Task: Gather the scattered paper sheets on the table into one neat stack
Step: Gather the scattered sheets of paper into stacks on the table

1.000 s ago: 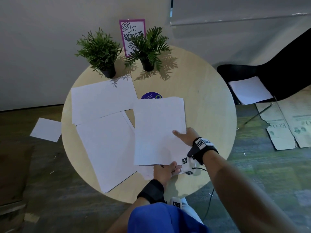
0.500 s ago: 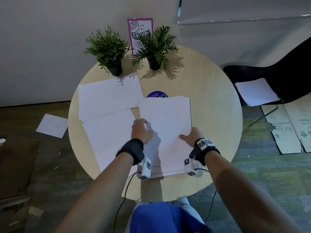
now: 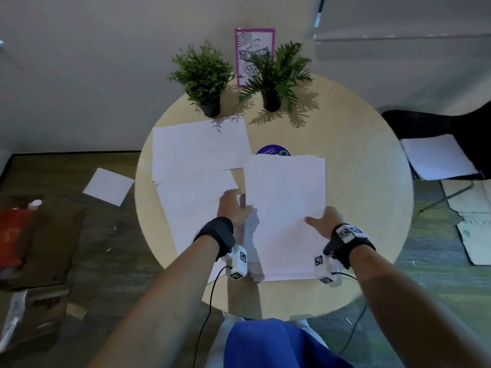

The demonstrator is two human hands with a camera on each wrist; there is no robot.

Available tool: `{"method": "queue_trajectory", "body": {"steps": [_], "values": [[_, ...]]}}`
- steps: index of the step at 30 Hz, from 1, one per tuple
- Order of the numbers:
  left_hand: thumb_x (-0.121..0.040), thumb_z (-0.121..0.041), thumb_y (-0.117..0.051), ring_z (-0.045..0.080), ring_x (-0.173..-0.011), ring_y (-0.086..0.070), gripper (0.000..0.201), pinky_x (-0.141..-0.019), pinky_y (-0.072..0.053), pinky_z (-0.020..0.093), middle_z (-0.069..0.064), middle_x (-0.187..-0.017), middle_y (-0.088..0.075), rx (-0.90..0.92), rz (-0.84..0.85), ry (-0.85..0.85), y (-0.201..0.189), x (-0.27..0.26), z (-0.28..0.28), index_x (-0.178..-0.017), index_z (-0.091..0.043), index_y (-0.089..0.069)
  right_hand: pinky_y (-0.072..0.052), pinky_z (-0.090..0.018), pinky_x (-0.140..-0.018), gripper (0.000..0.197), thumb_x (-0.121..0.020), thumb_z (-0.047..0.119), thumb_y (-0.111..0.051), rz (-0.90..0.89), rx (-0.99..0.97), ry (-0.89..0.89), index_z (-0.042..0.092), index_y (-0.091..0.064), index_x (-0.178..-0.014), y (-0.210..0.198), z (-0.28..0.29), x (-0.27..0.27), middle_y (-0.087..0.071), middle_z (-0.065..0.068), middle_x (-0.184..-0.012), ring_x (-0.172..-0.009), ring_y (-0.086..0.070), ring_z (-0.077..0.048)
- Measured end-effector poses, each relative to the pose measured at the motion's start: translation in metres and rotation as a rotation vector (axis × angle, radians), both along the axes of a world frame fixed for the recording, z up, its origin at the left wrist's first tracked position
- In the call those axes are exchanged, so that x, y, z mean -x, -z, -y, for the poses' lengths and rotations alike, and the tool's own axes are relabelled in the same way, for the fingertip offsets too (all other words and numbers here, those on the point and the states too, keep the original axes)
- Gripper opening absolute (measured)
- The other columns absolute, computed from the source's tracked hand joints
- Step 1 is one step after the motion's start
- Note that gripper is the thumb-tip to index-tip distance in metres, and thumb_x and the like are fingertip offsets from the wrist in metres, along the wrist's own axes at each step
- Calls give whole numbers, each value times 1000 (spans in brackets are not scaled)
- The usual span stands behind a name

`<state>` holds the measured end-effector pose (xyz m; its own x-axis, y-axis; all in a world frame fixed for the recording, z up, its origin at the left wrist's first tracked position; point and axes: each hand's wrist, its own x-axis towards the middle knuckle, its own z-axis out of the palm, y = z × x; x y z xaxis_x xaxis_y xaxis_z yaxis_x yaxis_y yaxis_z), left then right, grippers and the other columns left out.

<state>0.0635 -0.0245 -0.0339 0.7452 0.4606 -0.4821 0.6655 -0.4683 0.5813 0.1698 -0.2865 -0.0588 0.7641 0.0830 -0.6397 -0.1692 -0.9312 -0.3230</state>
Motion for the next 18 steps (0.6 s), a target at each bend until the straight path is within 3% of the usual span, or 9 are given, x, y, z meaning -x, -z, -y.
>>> {"method": "queue_trajectory", "body": {"steps": [2,5,9,12,16,18], "values": [[-84,-31,-69,26,-133,-39,63,-106,-38,39,6,-145,-38,-97,-36,-214,-6,9,-32,-138,-14,-43,-56,-43,-84,68,-76,55,-76,12,-12,-7,2,-62,-117,11,3,-2,-70,-17,-111,-98,-66,-35],[-79,-33,-73,31,-132,-34,74,-102,-39,46,11,-142,-32,-217,-243,-491,-12,26,-77,-137,-11,-33,-55,-45,-86,72,-75,54,-78,24,0,-14,-1,-62,-119,14,2,-2,-69,-21,-114,-101,-66,-38],[-74,-42,-73,34,-137,-30,99,-110,-33,44,18,-150,-24,-137,-412,-740,-7,48,-105,-148,-8,-16,-50,-43,-88,70,-83,42,-76,26,24,-13,-12,-57,-122,9,0,-1,-63,-29,-120,-108,-62,-42],[-72,-42,-76,33,-137,-32,104,-108,-35,43,15,-152,-21,-25,-378,-873,-4,55,-104,-149,-7,-14,-51,-44,-88,74,-84,43,-76,18,6,-13,-15,-54,-124,9,1,-1,-61,-33,-120,-105,-61,-43],[-86,-33,-65,35,-137,-38,85,-111,-36,43,13,-153,-29,165,-186,-1065,-5,54,-108,-151,-5,-19,-48,-42,-83,70,-87,39,-74,18,-2,-1,-17,-52,-125,1,-3,1,-60,-33,-118,-101,-61,-42],[-79,-33,-67,35,-132,-46,74,-110,-38,44,15,-146,-45,188,-174,-990,-4,55,-110,-143,-5,-40,-43,-38,-77,68,-89,37,-72,12,4,-9,-18,-51,-124,-6,-5,3,-60,-33,-117,-91,-57,-37]]}}
